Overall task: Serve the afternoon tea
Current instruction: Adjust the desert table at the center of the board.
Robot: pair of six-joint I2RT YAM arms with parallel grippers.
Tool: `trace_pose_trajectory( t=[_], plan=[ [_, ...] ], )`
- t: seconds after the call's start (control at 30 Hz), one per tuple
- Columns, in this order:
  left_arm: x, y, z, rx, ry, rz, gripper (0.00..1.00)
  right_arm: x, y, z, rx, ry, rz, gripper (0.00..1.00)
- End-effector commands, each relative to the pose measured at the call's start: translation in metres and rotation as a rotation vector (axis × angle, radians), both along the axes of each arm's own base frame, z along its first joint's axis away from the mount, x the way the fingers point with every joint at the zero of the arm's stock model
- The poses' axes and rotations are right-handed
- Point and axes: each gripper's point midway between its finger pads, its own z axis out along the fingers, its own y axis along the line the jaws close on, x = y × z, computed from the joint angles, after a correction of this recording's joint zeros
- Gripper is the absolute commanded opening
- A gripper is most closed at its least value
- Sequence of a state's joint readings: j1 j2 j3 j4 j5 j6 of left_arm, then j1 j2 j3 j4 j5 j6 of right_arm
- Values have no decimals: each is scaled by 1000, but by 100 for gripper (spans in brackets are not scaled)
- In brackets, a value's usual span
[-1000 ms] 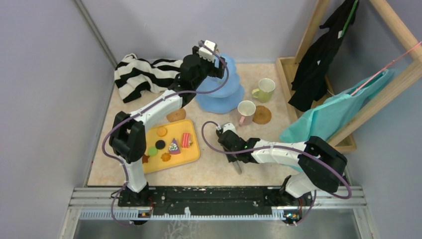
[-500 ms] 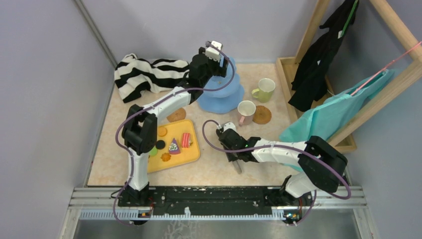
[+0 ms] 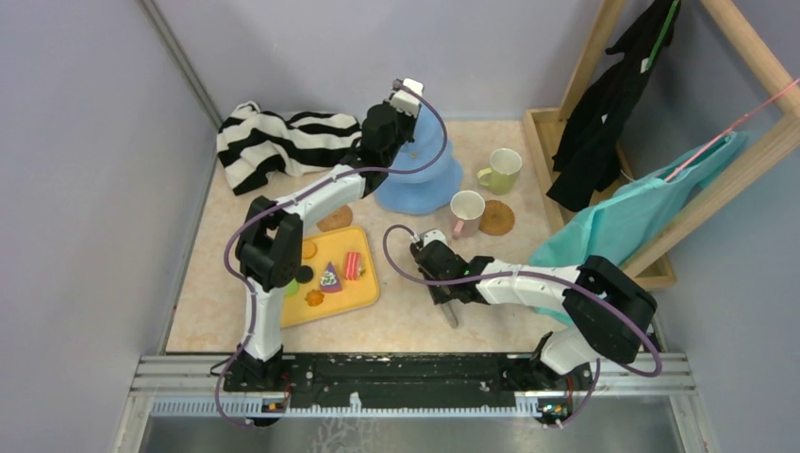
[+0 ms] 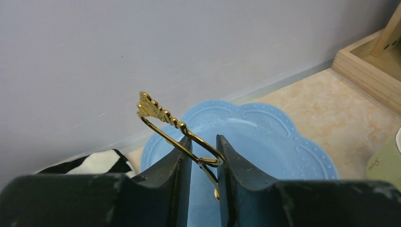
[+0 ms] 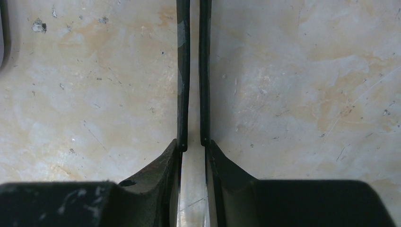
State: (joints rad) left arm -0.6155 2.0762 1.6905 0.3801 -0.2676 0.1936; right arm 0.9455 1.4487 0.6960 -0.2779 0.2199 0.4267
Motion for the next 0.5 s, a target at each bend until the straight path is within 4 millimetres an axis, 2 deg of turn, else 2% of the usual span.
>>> trace_pose_trajectory(
  t=[0.0, 0.13, 0.47],
  plan=[
    [3, 8, 24, 25, -85, 49, 30, 6, 5, 6, 11, -4, 5, 23],
    [3, 14, 30, 52, -111, 68, 22, 5, 6, 6, 13, 0, 6, 23],
    [1, 34, 42, 94, -135, 154, 17, 4, 7, 8, 19, 4, 10, 22]
  ],
)
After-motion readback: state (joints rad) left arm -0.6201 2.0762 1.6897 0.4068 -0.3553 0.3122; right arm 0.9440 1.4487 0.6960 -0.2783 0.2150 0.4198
